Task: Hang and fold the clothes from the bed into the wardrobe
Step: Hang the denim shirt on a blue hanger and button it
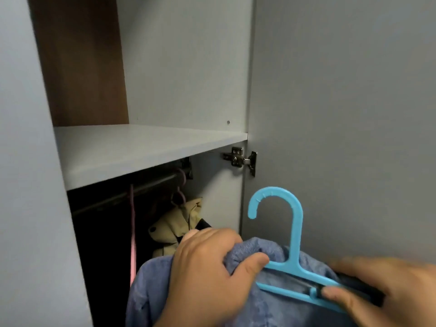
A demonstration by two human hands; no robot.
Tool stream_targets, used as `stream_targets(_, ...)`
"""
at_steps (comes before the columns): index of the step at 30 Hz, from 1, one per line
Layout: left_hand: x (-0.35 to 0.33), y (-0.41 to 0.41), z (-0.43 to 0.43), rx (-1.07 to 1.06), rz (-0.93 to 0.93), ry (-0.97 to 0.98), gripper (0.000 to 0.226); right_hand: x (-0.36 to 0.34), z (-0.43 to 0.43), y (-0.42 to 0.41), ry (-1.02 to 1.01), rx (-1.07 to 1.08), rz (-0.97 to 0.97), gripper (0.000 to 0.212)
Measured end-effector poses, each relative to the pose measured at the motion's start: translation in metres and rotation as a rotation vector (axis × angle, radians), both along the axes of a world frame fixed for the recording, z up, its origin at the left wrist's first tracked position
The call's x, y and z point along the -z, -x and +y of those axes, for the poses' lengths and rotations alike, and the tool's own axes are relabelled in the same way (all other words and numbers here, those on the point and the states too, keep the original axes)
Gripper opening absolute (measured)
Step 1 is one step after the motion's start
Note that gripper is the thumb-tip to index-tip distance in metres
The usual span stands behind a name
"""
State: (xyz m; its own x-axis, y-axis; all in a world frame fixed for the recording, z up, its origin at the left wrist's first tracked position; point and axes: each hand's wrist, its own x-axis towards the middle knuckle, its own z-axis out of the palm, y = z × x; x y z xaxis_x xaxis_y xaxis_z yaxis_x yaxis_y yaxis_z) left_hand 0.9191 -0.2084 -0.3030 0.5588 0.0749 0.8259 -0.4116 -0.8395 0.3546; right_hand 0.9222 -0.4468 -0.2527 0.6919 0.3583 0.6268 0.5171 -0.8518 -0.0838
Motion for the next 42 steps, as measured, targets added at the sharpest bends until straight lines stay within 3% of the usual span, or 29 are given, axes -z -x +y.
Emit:
stream_targets(6, 0.059, -0.011, -0.001, -0.055, -0.031, 0.057, 0.053, 0.061, 0.012, 0.001, -0.039, 0.046, -0.031, 0.04)
stream_targets(12, 0.095, -0.013, -0.019, -0.053, -0.06, 0.086, 0.048, 0.098, -0.006, 0.012, -0.058, -0.01, -0.093, 0.035)
stream_targets(21, 0.079, 0.01, -0.008, -0.184, 0.187, 0.063, 0.037, 0.098, 0.007, 0.011, -0.198, -0.188, -0.014, 0.026)
stream_targets(25, 0.07, 0.012, 0.0, -0.19, 0.214, 0.05, 0.045, 0.098, 0.016, 0.01, -0.209, -0.209, -0.042, 0.024)
stream_targets(27, 0.063, 0.009, 0.005, -0.215, 0.241, 0.03, 0.037, 0.099, 0.019, 0.008, -0.209, -0.198, -0.037, 0.022)
stream_targets(35, 0.013, -0.022, 0.044, -0.823, 0.149, -0.177, 0.046, 0.109, 0.041, -0.013, -0.288, -0.169, 0.066, 0.013)
stream_targets(42, -0.009, -0.06, 0.098, -1.051, 0.27, -0.246, 0.053, 0.115, 0.075, -0.046, -0.278, -0.186, 0.135, 0.01)
